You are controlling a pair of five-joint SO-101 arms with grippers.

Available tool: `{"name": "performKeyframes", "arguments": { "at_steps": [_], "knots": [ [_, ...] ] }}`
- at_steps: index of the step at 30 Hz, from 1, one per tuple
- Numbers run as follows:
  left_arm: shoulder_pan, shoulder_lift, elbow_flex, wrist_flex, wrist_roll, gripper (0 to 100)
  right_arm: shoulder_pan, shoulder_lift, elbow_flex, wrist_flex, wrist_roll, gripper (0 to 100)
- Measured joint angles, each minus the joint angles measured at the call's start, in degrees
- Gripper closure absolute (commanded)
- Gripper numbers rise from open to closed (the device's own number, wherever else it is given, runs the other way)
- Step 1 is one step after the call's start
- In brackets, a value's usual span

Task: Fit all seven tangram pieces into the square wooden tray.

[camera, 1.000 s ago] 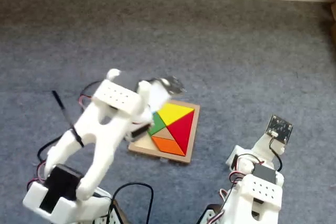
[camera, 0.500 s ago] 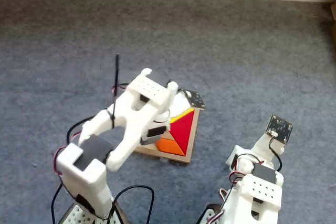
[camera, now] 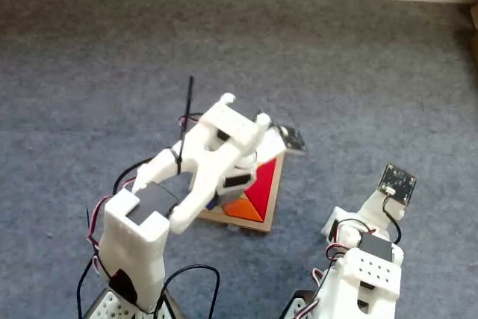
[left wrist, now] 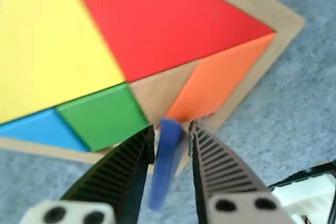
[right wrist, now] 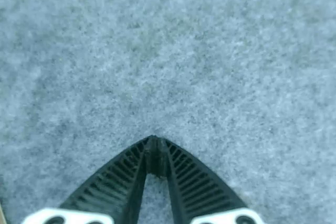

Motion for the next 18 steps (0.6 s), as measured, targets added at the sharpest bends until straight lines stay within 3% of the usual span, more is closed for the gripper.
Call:
{"name": "performKeyframes", "arguments": {
  "at_steps": [8,18],
  "knots": [
    [-4.2,0.3,-6.9,1.4,-4.2,87,0.0,0.0,0.0,0.0,0.0,99.2],
    [-7.9,0.3,-19.6,7.9,-1.9,95,0.0,0.0,0.0,0.0,0.0,99.2]
  ]
}}
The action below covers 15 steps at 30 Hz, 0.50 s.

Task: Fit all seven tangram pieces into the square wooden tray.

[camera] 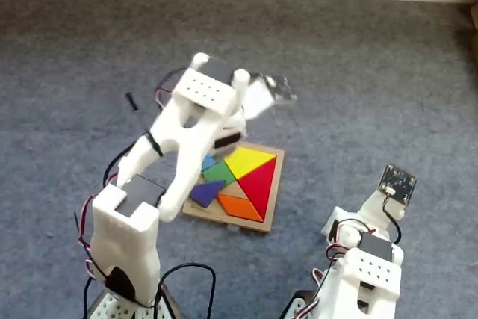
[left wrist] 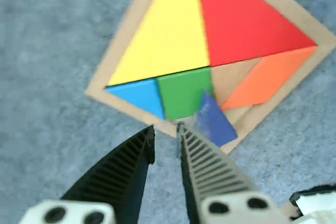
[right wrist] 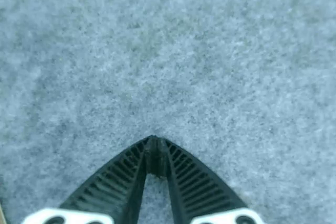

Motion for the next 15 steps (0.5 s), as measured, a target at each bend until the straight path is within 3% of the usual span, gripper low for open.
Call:
{"name": "performKeyframes", "arguments": {
  "at_steps": [10,15],
  "knots": [
    [-1.6,0.0,6.5,-1.0,4.7,99,0.0,0.0,0.0,0.0,0.0,99.2],
    [2.6,0.0,14.5,-6.5,6.6,99,0.0,0.0,0.0,0.0,0.0,99.2]
  ]
}}
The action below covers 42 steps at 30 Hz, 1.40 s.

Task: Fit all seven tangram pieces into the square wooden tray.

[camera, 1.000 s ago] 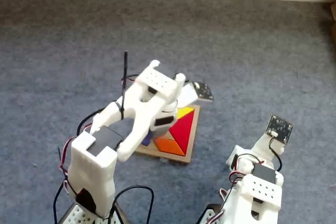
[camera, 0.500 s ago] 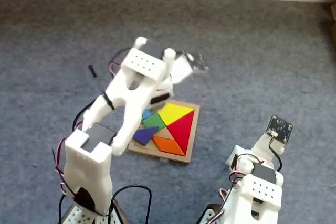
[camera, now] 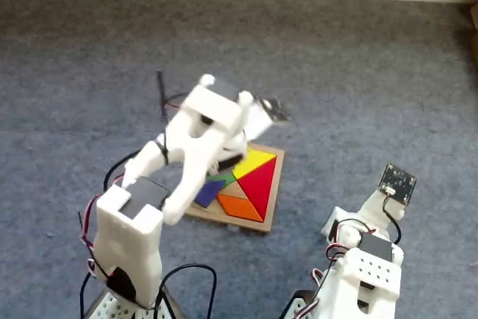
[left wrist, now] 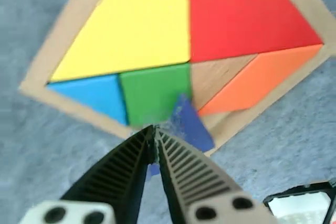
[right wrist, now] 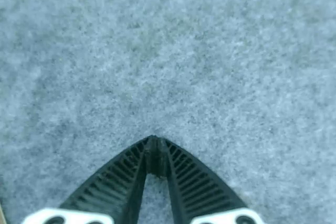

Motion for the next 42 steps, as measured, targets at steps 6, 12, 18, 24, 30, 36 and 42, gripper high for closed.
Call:
{"name": "performKeyframes", "arguments": {
  "at_steps": [6,12,18,24,30,36,42],
  "knots": [
    [6.1,0.0,4.4,-3.0,3.2,99,0.0,0.0,0.0,0.0,0.0,99.2],
    [12.5,0.0,4.5,-3.0,6.0,99,0.0,0.0,0.0,0.0,0.0,99.2],
    [15.3,0.0,4.5,-1.8,7.4,99,0.0,0.0,0.0,0.0,0.0,99.2],
    [14.6,-7.4,4.5,2.2,7.4,99,0.0,0.0,0.0,0.0,0.0,99.2],
    [4.4,-22.3,6.0,5.8,7.4,99,0.0,0.0,0.0,0.0,0.0,99.2],
    [-8.2,-31.8,17.8,5.9,7.4,99,0.0,0.0,0.0,0.0,0.0,99.2],
    [-12.6,-39.8,36.9,-5.0,7.5,99,0.0,0.0,0.0,0.0,0.0,99.2]
  ]
}}
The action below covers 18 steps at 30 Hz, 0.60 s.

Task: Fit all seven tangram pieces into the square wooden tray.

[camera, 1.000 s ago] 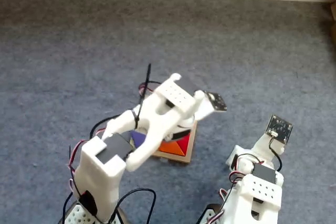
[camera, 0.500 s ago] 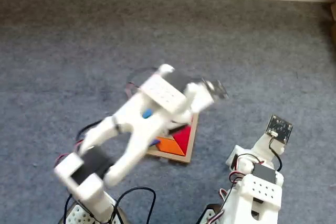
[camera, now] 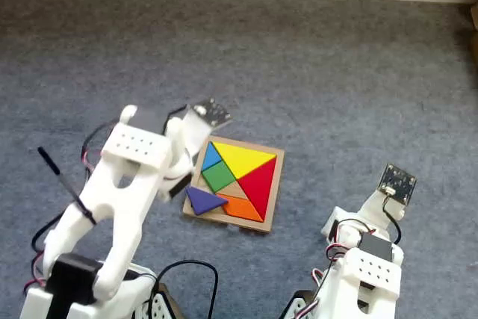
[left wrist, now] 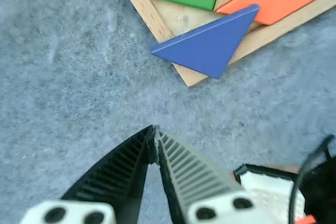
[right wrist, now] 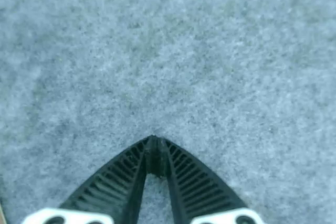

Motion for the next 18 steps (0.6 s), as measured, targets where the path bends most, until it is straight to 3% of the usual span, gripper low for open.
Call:
{"name": "performKeyframes", "arguments": {
  "at_steps": [7,18],
  "knots": [
    [-2.4,-2.0,12.4,-14.5,0.1,99,0.0,0.0,0.0,0.0,0.0,99.2],
    [-2.3,-2.0,18.1,-27.0,5.7,99,0.0,0.0,0.0,0.0,0.0,99.2]
  ]
}}
